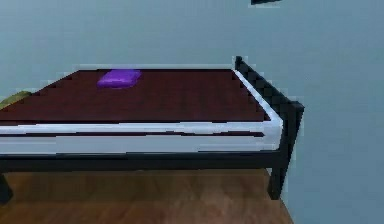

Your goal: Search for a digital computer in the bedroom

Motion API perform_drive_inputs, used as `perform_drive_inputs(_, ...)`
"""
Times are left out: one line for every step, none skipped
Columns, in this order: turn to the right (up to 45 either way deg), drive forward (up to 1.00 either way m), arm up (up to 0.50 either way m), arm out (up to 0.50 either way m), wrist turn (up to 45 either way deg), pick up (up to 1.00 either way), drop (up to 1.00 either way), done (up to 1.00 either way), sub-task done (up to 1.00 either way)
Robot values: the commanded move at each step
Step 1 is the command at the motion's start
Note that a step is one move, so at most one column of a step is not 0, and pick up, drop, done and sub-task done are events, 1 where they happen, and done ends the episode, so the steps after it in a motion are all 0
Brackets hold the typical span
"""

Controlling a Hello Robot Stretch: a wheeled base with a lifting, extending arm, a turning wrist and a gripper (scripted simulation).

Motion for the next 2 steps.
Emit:
perform_drive_inputs(-45.0,0.0,0.0,0.0,0.0,0.0,0.0,0.0,0.0)
perform_drive_inputs(0.0,1.0,0.0,0.0,0.0,0.0,0.0,0.0,0.0)
